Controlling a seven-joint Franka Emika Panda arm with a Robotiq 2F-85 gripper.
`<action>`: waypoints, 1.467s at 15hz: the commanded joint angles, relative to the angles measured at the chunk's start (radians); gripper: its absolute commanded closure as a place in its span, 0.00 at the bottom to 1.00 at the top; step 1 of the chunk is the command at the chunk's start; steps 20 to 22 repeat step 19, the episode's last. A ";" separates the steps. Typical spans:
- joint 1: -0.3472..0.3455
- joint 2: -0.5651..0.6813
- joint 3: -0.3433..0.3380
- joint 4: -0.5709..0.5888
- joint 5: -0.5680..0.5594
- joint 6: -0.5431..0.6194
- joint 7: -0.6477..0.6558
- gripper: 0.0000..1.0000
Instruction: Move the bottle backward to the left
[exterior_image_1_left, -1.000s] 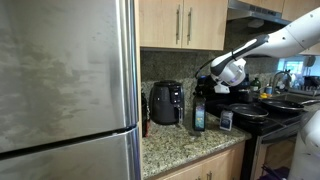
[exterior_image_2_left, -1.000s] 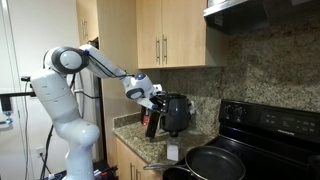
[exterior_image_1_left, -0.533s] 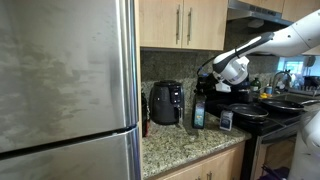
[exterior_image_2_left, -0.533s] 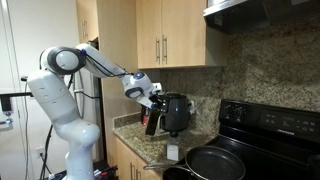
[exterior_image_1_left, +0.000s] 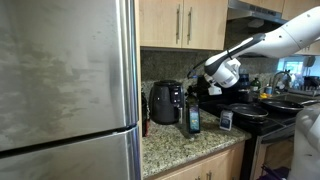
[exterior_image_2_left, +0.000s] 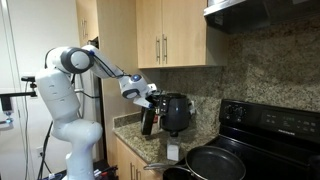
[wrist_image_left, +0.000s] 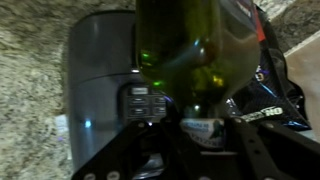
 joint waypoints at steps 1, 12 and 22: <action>0.236 0.156 -0.028 0.186 0.170 0.153 -0.076 0.88; 0.287 0.214 -0.038 0.271 0.145 0.218 -0.022 0.63; 0.288 0.214 -0.038 0.271 0.145 0.218 -0.022 0.63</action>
